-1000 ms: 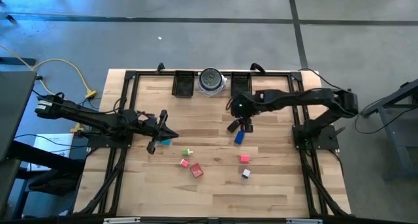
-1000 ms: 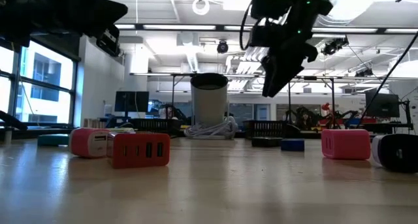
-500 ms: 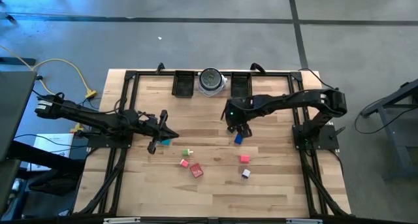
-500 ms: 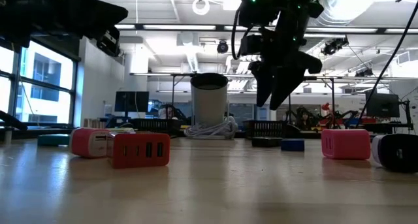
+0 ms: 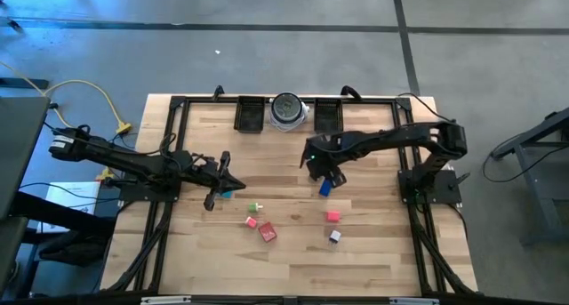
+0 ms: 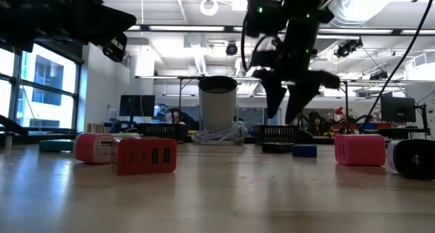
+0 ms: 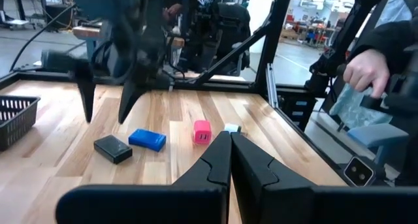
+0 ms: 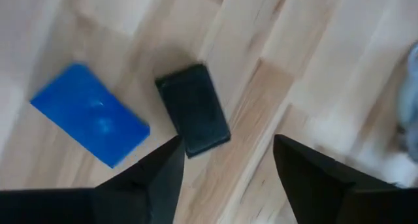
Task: Pick & Place Office items
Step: Put the black timer into the left black basket
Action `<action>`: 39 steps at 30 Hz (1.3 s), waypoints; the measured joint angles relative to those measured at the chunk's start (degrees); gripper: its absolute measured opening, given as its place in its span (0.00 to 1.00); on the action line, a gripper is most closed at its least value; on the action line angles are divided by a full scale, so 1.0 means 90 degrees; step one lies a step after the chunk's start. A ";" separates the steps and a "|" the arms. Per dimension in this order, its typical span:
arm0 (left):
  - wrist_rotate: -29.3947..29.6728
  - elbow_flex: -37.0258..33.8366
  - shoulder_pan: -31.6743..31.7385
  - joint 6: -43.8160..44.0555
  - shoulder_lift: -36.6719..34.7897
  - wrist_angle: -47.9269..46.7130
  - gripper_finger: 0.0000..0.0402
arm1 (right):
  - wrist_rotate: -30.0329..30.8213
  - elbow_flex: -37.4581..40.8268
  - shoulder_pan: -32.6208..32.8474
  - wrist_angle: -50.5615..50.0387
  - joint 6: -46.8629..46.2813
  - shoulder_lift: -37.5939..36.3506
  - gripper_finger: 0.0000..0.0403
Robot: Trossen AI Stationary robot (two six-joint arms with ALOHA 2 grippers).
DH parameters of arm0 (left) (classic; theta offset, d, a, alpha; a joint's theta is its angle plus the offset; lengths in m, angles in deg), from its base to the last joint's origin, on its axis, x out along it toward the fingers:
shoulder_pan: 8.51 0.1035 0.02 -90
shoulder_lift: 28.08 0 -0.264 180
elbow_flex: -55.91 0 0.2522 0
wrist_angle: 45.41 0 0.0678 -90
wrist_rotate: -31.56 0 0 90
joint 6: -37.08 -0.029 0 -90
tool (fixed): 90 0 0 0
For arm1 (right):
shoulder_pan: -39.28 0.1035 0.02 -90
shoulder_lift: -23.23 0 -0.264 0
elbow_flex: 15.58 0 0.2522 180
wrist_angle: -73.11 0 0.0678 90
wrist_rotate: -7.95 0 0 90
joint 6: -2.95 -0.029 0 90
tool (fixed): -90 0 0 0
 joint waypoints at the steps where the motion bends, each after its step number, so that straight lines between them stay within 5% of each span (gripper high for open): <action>1: -0.0002 0.0000 0.0000 0.0001 0.0002 0.0000 0.00 | 0.0014 0.0000 -0.0004 -0.0023 0.0003 0.0082 0.55; 39: -0.0148 0.0000 0.0000 -0.0022 0.0004 0.0007 0.00 | -0.0061 -0.0002 0.0260 0.0596 0.0953 0.1015 0.51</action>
